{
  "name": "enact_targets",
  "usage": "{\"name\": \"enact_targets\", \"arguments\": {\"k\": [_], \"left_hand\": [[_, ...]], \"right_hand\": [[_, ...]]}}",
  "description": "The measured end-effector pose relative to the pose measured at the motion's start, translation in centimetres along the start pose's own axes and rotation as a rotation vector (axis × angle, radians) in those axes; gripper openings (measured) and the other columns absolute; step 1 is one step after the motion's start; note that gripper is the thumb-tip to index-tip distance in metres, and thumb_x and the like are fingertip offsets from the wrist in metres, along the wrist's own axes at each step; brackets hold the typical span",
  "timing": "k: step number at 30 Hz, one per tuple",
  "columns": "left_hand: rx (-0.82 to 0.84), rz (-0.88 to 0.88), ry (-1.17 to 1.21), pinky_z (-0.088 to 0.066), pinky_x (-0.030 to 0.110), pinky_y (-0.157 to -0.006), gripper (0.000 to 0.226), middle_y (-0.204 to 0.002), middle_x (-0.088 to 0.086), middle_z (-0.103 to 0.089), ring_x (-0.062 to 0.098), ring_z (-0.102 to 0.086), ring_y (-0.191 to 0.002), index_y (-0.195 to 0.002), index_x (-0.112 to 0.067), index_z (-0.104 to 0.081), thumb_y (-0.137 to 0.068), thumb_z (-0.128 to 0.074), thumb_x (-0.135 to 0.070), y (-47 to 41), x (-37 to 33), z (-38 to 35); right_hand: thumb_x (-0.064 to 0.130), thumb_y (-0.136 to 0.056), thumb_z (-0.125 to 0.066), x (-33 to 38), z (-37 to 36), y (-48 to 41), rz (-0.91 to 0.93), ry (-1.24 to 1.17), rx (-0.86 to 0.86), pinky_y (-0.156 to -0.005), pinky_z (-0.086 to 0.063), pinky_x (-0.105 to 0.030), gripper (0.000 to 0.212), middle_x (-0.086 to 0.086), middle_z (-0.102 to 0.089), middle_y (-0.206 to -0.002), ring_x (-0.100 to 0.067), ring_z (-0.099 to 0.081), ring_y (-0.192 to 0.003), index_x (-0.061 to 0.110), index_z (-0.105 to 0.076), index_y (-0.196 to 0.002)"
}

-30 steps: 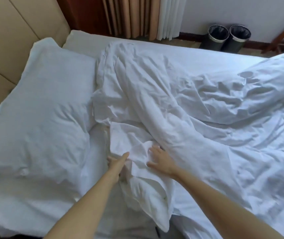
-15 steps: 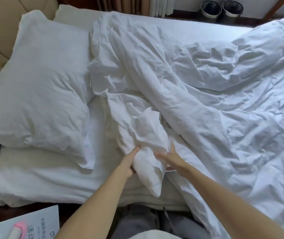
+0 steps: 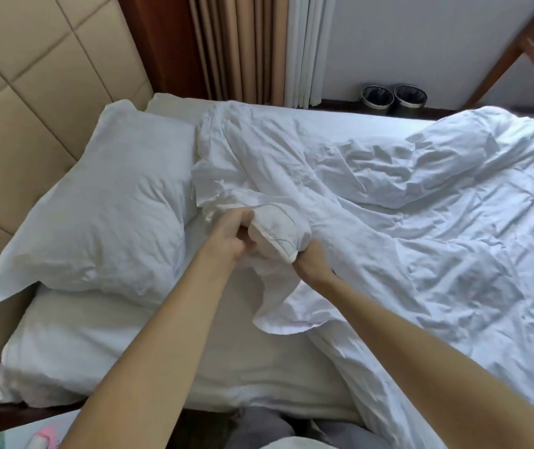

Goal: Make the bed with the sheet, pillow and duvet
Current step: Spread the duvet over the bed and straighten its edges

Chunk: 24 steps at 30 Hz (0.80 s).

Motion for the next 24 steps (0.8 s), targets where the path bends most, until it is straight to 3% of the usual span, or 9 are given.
{"name": "enact_targets", "arguments": {"k": [2, 5, 7, 11, 16, 18, 20, 22, 24], "left_hand": [[0.045, -0.144, -0.022, -0.047, 0.030, -0.063, 0.021, -0.071, 0.005, -0.062, 0.019, -0.056, -0.073, -0.081, -0.010, -0.058, -0.090, -0.040, -0.009, 1.4, -1.1, -0.2], [0.064, -0.384, -0.338, -0.045, 0.026, -0.073, 0.029, -0.087, -0.003, -0.067, 0.015, -0.060, -0.084, -0.089, -0.020, -0.065, -0.081, -0.049, -0.044, 4.5, -1.0, 0.0], [0.186, -0.511, -0.601, -0.043, 0.018, -0.083, 0.028, -0.106, -0.008, -0.065, 0.011, -0.058, -0.102, -0.105, -0.026, -0.062, -0.083, -0.050, -0.041, 6.2, 0.8, -0.8], [0.158, -0.761, -1.320, -0.043, 0.031, -0.100, 0.085, -0.139, -0.005, -0.041, 0.017, -0.044, -0.127, -0.141, -0.030, -0.027, -0.067, -0.069, -0.036, 8.4, 3.2, -2.2], [-0.129, -0.879, -0.843, -0.045, 0.021, -0.084, 0.097, -0.130, 0.000, -0.050, 0.014, -0.053, -0.113, -0.146, -0.021, -0.015, -0.073, -0.077, -0.032, 12.1, -1.0, -1.9], [-0.217, -0.948, -0.960, -0.044, 0.019, -0.081, 0.072, -0.116, 0.005, -0.057, 0.018, -0.055, -0.103, -0.140, -0.017, -0.033, -0.080, -0.070, -0.031, 13.1, -2.5, -2.5], [-0.223, -0.953, -1.074, -0.041, 0.019, -0.069, 0.029, -0.098, 0.007, -0.060, 0.020, -0.054, -0.090, -0.112, -0.008, -0.056, -0.088, -0.059, -0.023, 13.0, -3.2, -2.5], [-0.200, -0.853, -0.926, -0.049, 0.030, -0.074, 0.006, -0.090, 0.007, -0.057, 0.019, -0.052, -0.084, -0.092, -0.009, -0.055, -0.090, -0.052, -0.013, 12.1, -3.4, -0.8], [-0.200, -0.727, -0.671, -0.055, 0.034, -0.066, 0.005, -0.083, 0.010, -0.055, 0.019, -0.052, -0.075, -0.088, -0.012, -0.052, -0.089, -0.049, -0.008, 11.3, -2.9, 1.6]], "right_hand": [[0.002, -0.087, -0.053, 0.2, 1.8, 0.2, -0.019, -0.025, -0.054, -0.072, -0.045, -0.036, 0.020, -0.020, -0.066, -0.099, -0.025, -0.059, -0.090, -0.008, -0.064, -0.100], [-0.002, -0.084, -0.049, 0.0, 3.1, 1.3, -0.051, -0.085, -0.022, -0.075, -0.049, -0.043, 0.022, -0.014, -0.061, -0.090, -0.025, -0.056, -0.086, -0.007, -0.063, -0.101], [-0.003, -0.081, -0.049, 0.0, 3.5, 2.1, -0.064, -0.134, 0.007, -0.079, -0.052, -0.044, 0.026, -0.012, -0.061, -0.091, -0.027, -0.058, -0.087, -0.003, -0.063, -0.104], [-0.002, -0.078, -0.053, 1.0, 4.1, 3.1, -0.071, -0.208, 0.079, -0.066, -0.049, -0.032, 0.029, -0.011, -0.062, -0.093, -0.026, -0.058, -0.086, 0.001, -0.063, -0.105], [0.002, -0.073, -0.055, 3.5, 4.3, 4.3, 0.003, -0.270, 0.194, -0.069, -0.051, -0.028, 0.035, -0.011, -0.066, -0.101, -0.024, -0.061, -0.089, 0.004, -0.065, -0.107], [0.003, -0.075, -0.052, 4.2, 3.7, 4.5, 0.044, -0.218, 0.208, -0.068, -0.050, -0.026, 0.037, -0.010, -0.065, -0.100, -0.023, -0.060, -0.090, 0.004, -0.064, -0.111], [0.004, -0.076, -0.054, 4.6, 2.8, 4.6, 0.067, -0.214, 0.202, -0.070, -0.050, -0.026, 0.036, -0.007, -0.065, -0.100, -0.023, -0.060, -0.093, 0.005, -0.064, -0.110], [0.003, -0.081, -0.056, 4.9, 2.0, 4.7, 0.100, -0.241, 0.103, -0.081, -0.050, -0.033, 0.025, -0.008, -0.063, -0.108, -0.025, -0.059, -0.101, 0.010, -0.061, -0.105], [0.012, -0.081, -0.064, 4.6, 2.0, 4.8, 0.083, -0.159, -0.162, -0.093, -0.041, -0.039, 0.021, -0.015, -0.055, -0.114, -0.031, -0.051, -0.106, 0.014, -0.052, -0.098]]}}
Point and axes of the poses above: each hand's wrist, its own y-axis away from the middle knuckle, its own z-axis out of the back of the hand, x = y × z, the point moved 8 cm from there along -y, towards the middle knuckle
